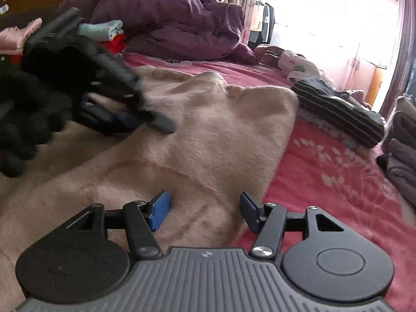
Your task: Fold clothes
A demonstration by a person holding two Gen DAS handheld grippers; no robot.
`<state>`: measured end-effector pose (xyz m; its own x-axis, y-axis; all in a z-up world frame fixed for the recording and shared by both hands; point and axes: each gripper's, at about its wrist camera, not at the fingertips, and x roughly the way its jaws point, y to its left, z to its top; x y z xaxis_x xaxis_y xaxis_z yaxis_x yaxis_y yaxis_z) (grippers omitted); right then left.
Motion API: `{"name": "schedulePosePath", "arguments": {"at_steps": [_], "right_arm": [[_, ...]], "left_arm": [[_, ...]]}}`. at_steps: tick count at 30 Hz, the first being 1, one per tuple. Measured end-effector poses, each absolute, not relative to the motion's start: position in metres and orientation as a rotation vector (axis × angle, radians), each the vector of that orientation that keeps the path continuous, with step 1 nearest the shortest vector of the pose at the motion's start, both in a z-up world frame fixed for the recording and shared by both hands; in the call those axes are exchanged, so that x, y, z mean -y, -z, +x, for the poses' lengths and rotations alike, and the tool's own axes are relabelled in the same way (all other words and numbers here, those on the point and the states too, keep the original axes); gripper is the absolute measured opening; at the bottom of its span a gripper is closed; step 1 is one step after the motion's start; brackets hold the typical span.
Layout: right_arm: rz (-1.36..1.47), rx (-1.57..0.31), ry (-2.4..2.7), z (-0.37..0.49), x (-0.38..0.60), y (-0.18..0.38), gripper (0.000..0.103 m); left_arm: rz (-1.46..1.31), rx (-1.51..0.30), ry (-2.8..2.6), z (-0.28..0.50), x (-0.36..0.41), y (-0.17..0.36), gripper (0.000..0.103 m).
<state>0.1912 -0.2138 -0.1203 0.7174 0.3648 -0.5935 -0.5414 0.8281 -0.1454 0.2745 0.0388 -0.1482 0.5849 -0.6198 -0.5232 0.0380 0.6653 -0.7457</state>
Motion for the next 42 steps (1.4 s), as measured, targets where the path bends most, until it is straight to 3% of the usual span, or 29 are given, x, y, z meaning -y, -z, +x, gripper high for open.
{"name": "schedulePosePath", "arguments": {"at_steps": [10,19,23,25,27,29,33,37,42], "right_arm": [[-0.240,-0.484,-0.526,0.169,0.239,0.096,0.055],[-0.398,-0.604,-0.582,0.142,0.246,0.120,0.052],[-0.293,-0.546,-0.579,0.131,0.265,0.103,0.052],[-0.250,-0.515,-0.599,0.126,0.265,0.098,0.052],[-0.272,-0.568,-0.623,0.130,0.257,0.107,0.052],[-0.294,-0.621,-0.646,0.134,0.249,0.115,0.054],[-0.276,-0.701,-0.661,0.144,0.244,0.118,0.054],[-0.229,-0.679,-0.546,0.157,0.252,0.107,0.054],[-0.179,-0.661,-0.424,0.171,0.254,0.102,0.055]], "left_arm": [[-0.695,-0.924,0.501,0.237,-0.005,0.149,0.015],[-0.457,-0.961,0.400,0.186,-0.001,0.131,0.023],[-0.242,-0.775,0.388,0.159,0.004,0.095,0.024],[-0.248,-0.797,0.411,0.167,0.010,0.104,0.024],[-0.255,-0.821,0.435,0.175,0.015,0.114,0.026],[-0.262,-0.845,0.459,0.183,0.021,0.124,0.039],[-0.348,-0.860,0.492,0.192,0.007,0.127,0.042],[-0.383,-0.774,0.457,0.200,-0.014,0.119,0.053],[-0.462,-0.762,0.380,0.205,-0.031,0.121,0.054]]}}
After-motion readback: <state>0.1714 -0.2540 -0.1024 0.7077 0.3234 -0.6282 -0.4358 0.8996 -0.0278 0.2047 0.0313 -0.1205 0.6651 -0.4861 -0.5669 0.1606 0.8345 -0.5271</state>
